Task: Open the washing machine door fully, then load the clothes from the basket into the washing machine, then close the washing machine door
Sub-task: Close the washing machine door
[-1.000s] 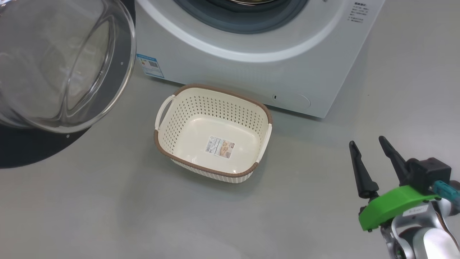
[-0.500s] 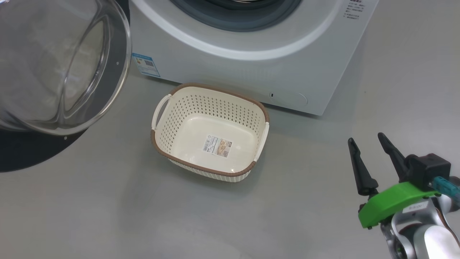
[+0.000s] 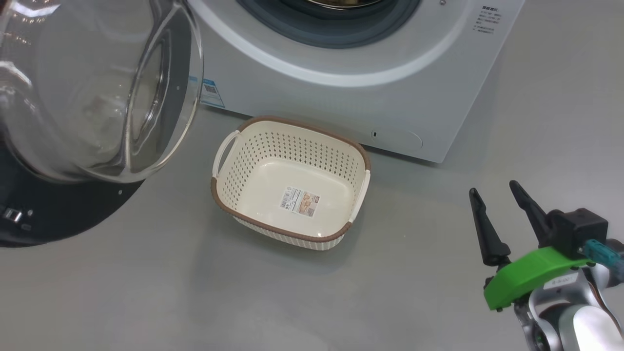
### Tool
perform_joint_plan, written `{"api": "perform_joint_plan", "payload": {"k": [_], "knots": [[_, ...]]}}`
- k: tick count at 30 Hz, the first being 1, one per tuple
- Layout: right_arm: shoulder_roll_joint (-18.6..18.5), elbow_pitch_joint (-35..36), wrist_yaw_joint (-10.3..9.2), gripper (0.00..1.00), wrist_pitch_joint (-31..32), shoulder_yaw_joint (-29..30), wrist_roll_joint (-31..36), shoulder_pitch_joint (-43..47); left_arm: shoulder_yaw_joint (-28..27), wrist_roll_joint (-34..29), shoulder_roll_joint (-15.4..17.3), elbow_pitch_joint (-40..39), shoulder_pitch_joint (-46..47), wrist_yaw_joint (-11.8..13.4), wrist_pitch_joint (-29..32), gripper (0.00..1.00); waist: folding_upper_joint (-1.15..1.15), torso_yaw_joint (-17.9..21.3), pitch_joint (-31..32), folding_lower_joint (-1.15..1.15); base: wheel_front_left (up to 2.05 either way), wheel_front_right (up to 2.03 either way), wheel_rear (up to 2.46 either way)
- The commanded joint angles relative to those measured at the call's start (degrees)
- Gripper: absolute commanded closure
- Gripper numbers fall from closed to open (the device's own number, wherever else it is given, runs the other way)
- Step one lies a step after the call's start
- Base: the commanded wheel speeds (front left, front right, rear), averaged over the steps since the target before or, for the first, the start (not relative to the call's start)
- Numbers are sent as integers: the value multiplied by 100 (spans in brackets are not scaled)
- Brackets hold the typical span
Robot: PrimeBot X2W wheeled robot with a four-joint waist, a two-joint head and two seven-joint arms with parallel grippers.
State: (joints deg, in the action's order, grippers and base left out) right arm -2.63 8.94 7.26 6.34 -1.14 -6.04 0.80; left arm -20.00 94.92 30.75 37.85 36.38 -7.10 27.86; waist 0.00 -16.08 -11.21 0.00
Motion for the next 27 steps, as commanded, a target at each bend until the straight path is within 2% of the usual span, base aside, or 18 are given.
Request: {"api": "perform_joint_plan", "payload": {"k": [1, 12, 18, 27], "knots": [[-76, 202, 23, 0, 7, -142, 11, -123, -54, 57, 236, -228, -1, -38, 166, 100, 0, -2, 7, 0, 0, 0, 0], [-48, 71, 23, 0, -96, -144, -36, -136, -1, 331, -62, -828, -292, -38, 1170, 100, 0, -22, 2, 0, 0, 0, 0], [-35, -22, 23, 0, -183, -192, -79, -215, 12, 405, -367, -1385, -458, -38, 1518, 100, 0, 29, 0, 0, 0, 0, 0], [-27, -202, 23, 0, -377, -311, -216, -380, 104, 493, -814, -2132, -624, -38, 2047, 100, 0, 334, -106, 0, 0, 0, 0]]}}
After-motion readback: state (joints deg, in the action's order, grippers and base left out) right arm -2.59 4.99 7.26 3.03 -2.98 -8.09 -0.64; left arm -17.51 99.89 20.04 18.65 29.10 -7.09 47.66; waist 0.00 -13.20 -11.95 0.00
